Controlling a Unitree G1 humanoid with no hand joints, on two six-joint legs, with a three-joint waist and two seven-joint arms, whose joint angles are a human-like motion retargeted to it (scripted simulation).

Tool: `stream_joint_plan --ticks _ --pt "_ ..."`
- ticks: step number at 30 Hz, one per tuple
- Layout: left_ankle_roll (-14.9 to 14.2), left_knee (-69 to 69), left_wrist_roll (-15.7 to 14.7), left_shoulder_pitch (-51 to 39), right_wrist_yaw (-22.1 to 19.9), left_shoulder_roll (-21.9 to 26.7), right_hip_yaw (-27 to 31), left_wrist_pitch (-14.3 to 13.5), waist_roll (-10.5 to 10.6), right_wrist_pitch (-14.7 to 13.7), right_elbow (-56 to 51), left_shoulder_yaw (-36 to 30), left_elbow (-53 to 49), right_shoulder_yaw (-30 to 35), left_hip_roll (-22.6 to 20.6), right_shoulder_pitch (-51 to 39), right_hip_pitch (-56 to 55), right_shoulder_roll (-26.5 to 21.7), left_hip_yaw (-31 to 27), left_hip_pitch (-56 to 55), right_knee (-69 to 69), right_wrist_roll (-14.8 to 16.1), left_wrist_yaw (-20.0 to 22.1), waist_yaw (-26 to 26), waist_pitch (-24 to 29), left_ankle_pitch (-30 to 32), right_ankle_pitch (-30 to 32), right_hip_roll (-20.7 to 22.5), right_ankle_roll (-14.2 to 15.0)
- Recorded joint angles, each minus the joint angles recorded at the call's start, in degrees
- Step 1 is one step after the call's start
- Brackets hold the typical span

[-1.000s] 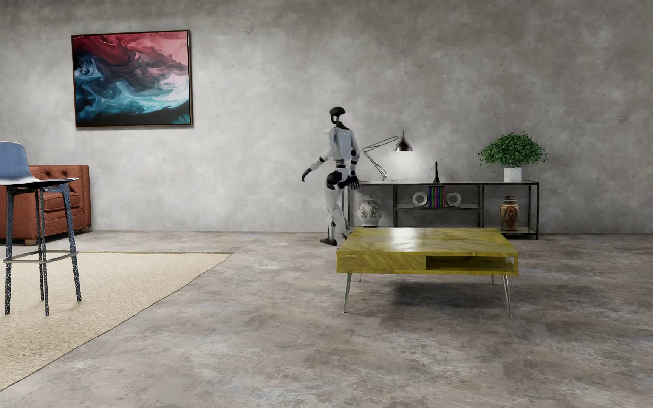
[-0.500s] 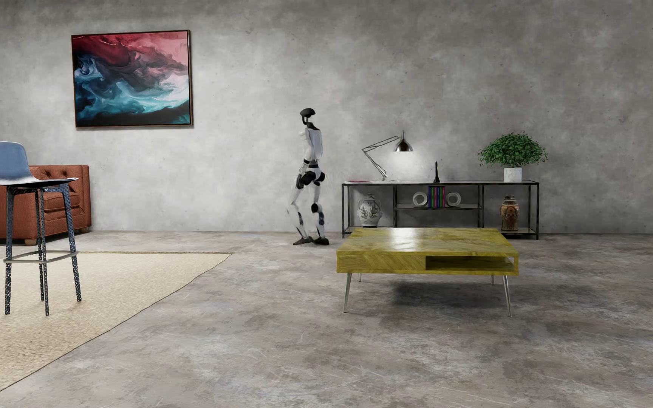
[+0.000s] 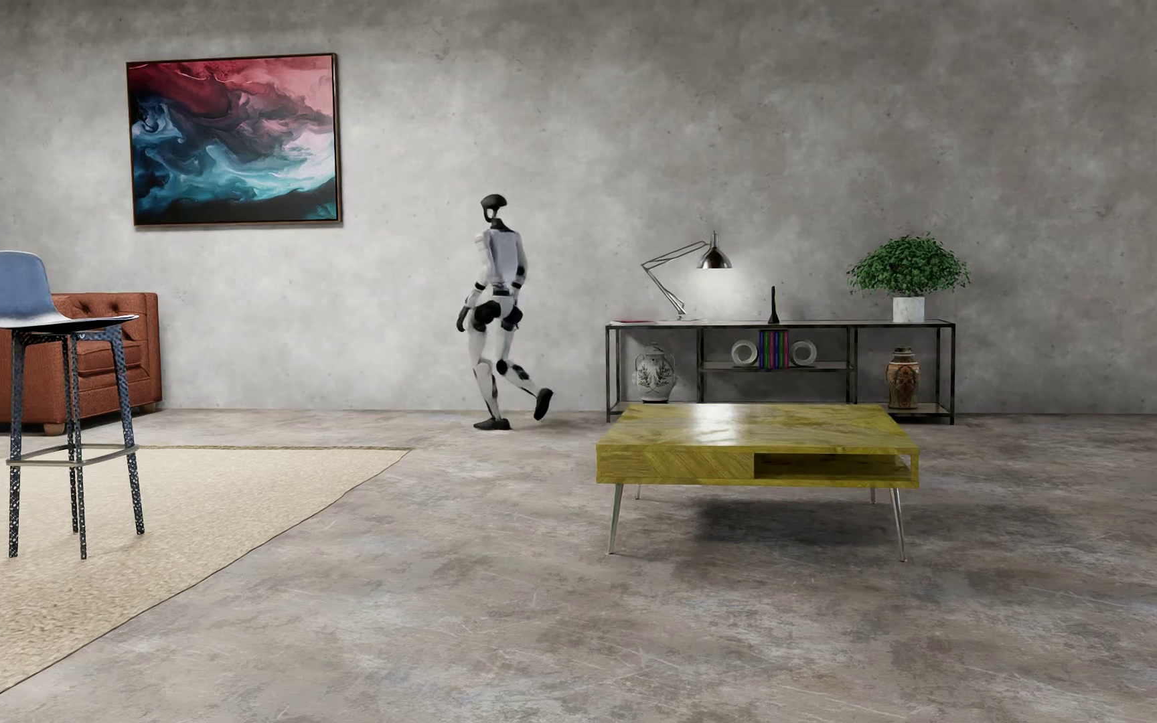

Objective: Walk towards the armchair

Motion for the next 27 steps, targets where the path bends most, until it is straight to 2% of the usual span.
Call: stream_joint_plan --ticks 1,2,3,4,5,7,9,10,11,12,13,14,15,16,17,18,19,20,21,22,23,24,25,27 --pt "-0.7 0.2 0.1 -2.2 -2.7 0.3 0.2 -1.7 -0.3 1.6 0.1 0.4 -1.4 -3.0 -0.6 1.7 -4.6 0.7 -1.1 1.8 1.7 1.3 1.5 -1.1 0.2 -1.4 -1.3 -1.2 -6.2" --pt "-1.4 0.6 0.1 -4.1 -8.1 0.7 0.1 -3.3 -0.4 2.7 -0.3 0.0 -3.5 -8.2 -1.1 3.8 -8.4 2.2 -2.6 3.5 0.4 3.4 2.3 -2.4 0.3 -2.6 -2.4 -1.6 -9.6" --pt "-2.3 1.3 -0.2 -5.7 -13.8 1.7 -0.1 -4.8 -0.4 3.4 -0.5 -1.5 -6.1 -13.2 -1.2 5.5 -11.6 4.2 -4.2 5.0 -3.3 5.4 2.3 -3.6 0.4 -3.8 -4.6 -0.9 -10.6" --pt "-3.1 2.4 -0.8 -6.8 -17.4 2.8 0.3 -6.2 -0.3 3.8 -0.1 -3.4 -8.9 -16.2 -1.3 6.8 -14.2 5.7 -5.8 6.3 -8.6 6.3 2.5 -4.6 0.4 -5.2 -6.4 0.4 -10.8" --pt "-3.8 3.3 -1.9 -7.7 -18.3 3.9 0.6 -7.8 -0.2 3.8 0.5 -5.2 -11.7 -16.9 -1.5 7.7 -16.0 6.5 -7.2 7.6 -16.0 6.1 2.6 -5.3 0.4 -6.6 -6.5 1.8 -11.0" --pt "-5.3 4.4 -4.1 -9.0 -12.8 5.5 -0.1 -9.2 0.1 2.2 1.3 -8.5 -15.6 -14.1 -2.3 8.8 -16.3 6.3 -9.9 10.3 -37.5 3.4 2.6 -6.0 0.2 -9.1 -3.8 3.4 -8.5" --pt "-6.9 3.3 -5.2 -10.0 -6.9 6.0 -0.6 -8.8 0.4 0.6 -0.3 -11.5 -17.0 -14.4 -2.9 9.7 -12.7 6.3 -13.1 13.8 -61.0 3.1 2.6 -6.1 -0.2 -10.4 0.5 4.7 -1.0" --pt "-7.7 3.4 -5.4 -10.1 -6.3 6.0 -0.2 -8.2 0.7 0.7 -1.5 -12.7 -16.8 -15.5 -2.3 9.8 -11.8 6.8 -14.7 15.2 -63.6 3.4 2.6 -6.1 -0.4 -10.7 0.7 5.4 2.1" --pt "-8.5 4.7 -5.5 -9.7 -6.9 6.1 -0.2 -7.3 1.1 0.9 -2.1 -13.5 -16.0 -16.0 -1.3 9.3 -11.2 7.2 -16.3 16.2 -62.0 2.8 2.4 -6.1 -0.5 -10.8 4.4 6.3 -3.0" --pt "-9.3 7.0 -5.5 -8.6 -8.4 6.2 -1.3 -5.9 1.7 1.0 -2.0 -13.7 -14.5 -16.1 0.7 8.5 -9.6 7.9 -18.0 17.0 -61.1 1.7 2.4 -6.2 -0.6 -9.4 5.3 7.6 -9.3" --pt "-9.2 11.9 -5.4 -7.3 -10.1 6.1 -3.5 -4.2 2.5 1.7 -1.5 -13.9 -12.0 -17.0 3.3 7.4 -7.4 8.6 -19.5 16.5 -59.5 1.0 2.2 -6.4 -0.6 -6.4 2.8 8.4 -10.9" --pt "-9.2 19.9 -4.8 -6.3 -11.3 6.1 -6.2 -1.7 3.4 2.4 -1.0 -14.4 -8.1 -18.3 6.4 6.3 -5.3 9.4 -21.3 13.9 -58.0 0.7 1.6 -6.7 -0.5 -0.8 -0.3 8.8 -11.5" --pt "-10.2 30.3 -3.1 -6.1 -12.1 6.7 -9.4 0.7 4.3 2.9 -1.1 -16.5 -3.3 -19.7 9.5 5.2 -3.2 9.9 -23.6 9.3 -56.9 0.6 -0.8 -7.0 -0.4 5.9 -3.2 8.9 -12.2" --pt "-12.5 41.1 -0.6 -6.4 -12.4 8.4 -12.6 1.4 5.1 2.3 -0.9 -20.0 1.0 -20.9 12.9 3.6 -0.1 10.0 -25.9 3.7 -57.3 0.2 -5.2 -7.1 -0.2 13.3 -5.6 9.3 -12.6" --pt "-14.0 49.6 1.7 -6.6 -12.6 10.0 -15.5 1.1 5.9 1.4 -1.8 -23.0 4.1 -20.8 17.1 2.6 3.4 9.5 -26.7 -1.5 -58.7 -0.3 -10.2 -7.1 0.0 18.4 -7.3 9.9 -12.8" --pt "-12.3 55.2 2.5 -5.7 -13.3 11.0 -17.7 0.7 6.7 -0.1 -1.5 -23.3 5.3 -20.5 20.2 1.0 5.7 8.3 -27.0 -5.8 -58.3 -1.0 -12.4 -6.7 0.2 15.5 -9.4 10.7 -12.9" --pt "-9.5 57.9 1.4 -3.6 -13.0 11.0 -18.9 1.3 7.3 -0.5 -1.2 -19.9 4.4 -20.5 21.5 -1.6 7.6 7.0 -26.5 -9.4 -57.7 -1.7 -11.0 -6.0 0.4 10.9 -11.3 11.3 -12.9" --pt "-7.7 57.8 -0.7 -0.9 -13.3 10.3 -19.6 1.7 7.7 -0.7 -1.9 -14.7 2.6 -21.2 21.5 -4.0 9.2 6.1 -25.7 -12.5 -56.8 -2.0 -7.2 -5.1 0.5 8.4 -13.1 11.7 -12.9" --pt "-7.1 55.0 -3.1 1.5 -14.0 9.2 -19.9 1.7 7.8 -0.9 -3.7 -9.6 0.8 -22.6 20.1 -5.6 10.7 5.5 -24.7 -15.2 -56.1 -1.3 -2.9 -4.1 0.5 5.6 -14.9 11.8 -12.3" --pt "-8.2 49.8 -5.1 3.7 -15.0 8.1 -20.0 1.5 7.7 -1.8 -6.0 -5.5 -0.7 -24.0 18.6 -7.1 11.9 5.0 -23.5 -17.3 -55.2 0.0 0.6 -3.2 0.4 3.0 -16.7 11.8 -11.7" --pt "-7.6 42.4 -5.6 5.5 -16.1 7.4 -20.2 1.6 7.5 -3.1 -8.4 -3.1 -1.8 -24.9 17.3 -8.2 13.3 4.4 -21.4 -18.7 -54.9 1.5 2.9 -2.3 0.3 1.5 -18.1 11.8 -11.6" --pt "-7.1 32.7 -5.7 7.0 -16.9 6.6 -20.3 1.6 7.3 -4.3 -10.5 -1.7 -2.2 -24.8 16.2 -9.1 15.0 3.4 -18.3 -19.0 -55.4 2.5 3.8 -1.6 0.1 0.9 -19.1 11.9 -11.6" --pt "-7.7 21.4 -5.3 8.2 -17.4 5.8 -20.3 1.9 7.0 -5.4 -12.5 -1.2 -1.8 -23.9 14.9 -10.1 16.7 2.3 -14.3 -18.4 -56.2 3.2 3.8 -1.2 -0.2 1.7 -20.0 12.0 -11.4" --pt "-7.3 0.5 -3.3 9.4 -17.2 4.1 -20.2 2.1 6.3 -5.8 -15.0 -2.6 0.6 -21.9 12.9 -11.6 20.8 0.5 -0.6 -15.6 -59.7 4.1 0.0 -1.1 -0.8 10.3 -20.4 12.2 -10.1"
